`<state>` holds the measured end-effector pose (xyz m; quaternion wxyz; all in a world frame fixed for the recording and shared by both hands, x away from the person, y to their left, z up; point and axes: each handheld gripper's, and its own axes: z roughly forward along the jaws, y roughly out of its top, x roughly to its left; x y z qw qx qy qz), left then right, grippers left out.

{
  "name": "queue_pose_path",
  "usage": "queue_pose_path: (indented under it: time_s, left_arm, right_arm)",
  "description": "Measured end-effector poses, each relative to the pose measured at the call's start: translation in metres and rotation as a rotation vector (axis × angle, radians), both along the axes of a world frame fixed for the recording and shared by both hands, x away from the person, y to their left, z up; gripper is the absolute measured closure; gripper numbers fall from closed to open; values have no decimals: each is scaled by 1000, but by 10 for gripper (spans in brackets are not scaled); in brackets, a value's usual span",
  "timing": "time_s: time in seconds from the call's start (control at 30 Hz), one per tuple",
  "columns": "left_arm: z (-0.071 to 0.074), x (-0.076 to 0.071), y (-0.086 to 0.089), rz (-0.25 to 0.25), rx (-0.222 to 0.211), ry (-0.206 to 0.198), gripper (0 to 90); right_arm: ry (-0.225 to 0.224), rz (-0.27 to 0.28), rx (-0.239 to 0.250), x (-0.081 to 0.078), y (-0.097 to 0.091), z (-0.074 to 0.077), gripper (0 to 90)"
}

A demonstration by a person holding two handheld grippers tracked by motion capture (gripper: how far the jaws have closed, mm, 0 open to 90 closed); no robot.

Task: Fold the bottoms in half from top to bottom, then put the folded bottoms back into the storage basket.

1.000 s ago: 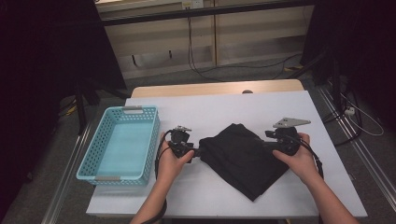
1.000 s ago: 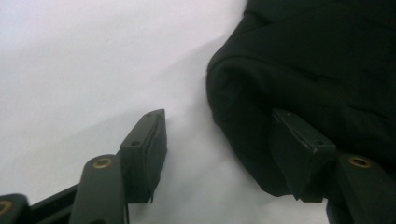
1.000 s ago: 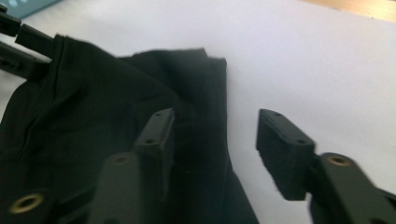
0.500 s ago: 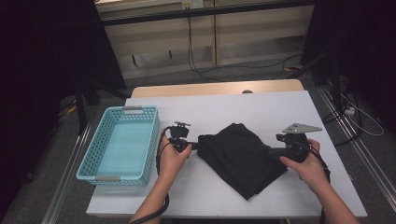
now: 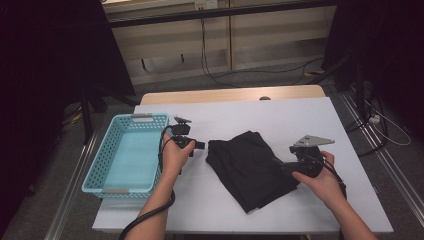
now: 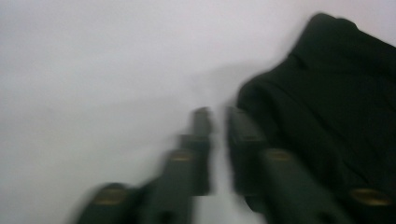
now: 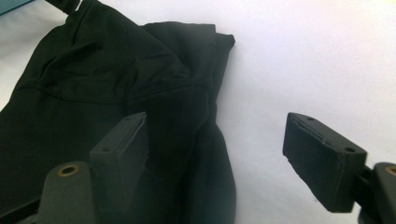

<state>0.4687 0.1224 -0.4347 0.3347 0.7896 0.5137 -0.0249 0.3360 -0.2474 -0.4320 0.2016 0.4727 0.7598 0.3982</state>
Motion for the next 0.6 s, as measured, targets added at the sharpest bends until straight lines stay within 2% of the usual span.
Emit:
queue_pose_path:
  time_s: [0.03, 0.1, 0.2, 0.3, 0.37, 0.4, 0.47, 0.53, 0.57, 0.6]
  left_arm:
    - [1, -3, 0, 14, 10, -11, 597]
    - [3, -10, -1, 53, -8, -28, 383]
    - [4, -20, -7, 69, -12, -35, 244]
    - [1, -27, -18, 76, -4, -36, 200]
    - [-4, -28, -27, 93, 28, -32, 195]
    - [-7, -28, -30, 96, 26, -20, 182]
    - [-7, -29, -38, 124, 70, -30, 186]
    - [-7, -32, -46, 104, 115, -49, 194]
    - [-7, -33, -50, 95, 149, -63, 232]
    - [-6, -34, -52, 85, 162, -69, 256]
  right_arm:
    - [-4, -1, 1, -1, 0, 0, 219]
    - [-4, -6, 0, -3, -1, 1, 214]
    - [-9, -19, -1, -7, -2, 1, 196]
    - [-13, -25, -1, -10, -1, 1, 190]
    - [-10, -21, -2, -11, 0, 1, 190]
    - [-7, -23, -3, -11, 1, 1, 190]
    - [-9, -24, -4, -11, 3, 0, 190]
    - [-8, -21, -12, -12, 5, -1, 189]
    - [-8, -24, -17, -12, 5, -2, 187]
    - [-3, -26, -20, -13, 6, -4, 187]
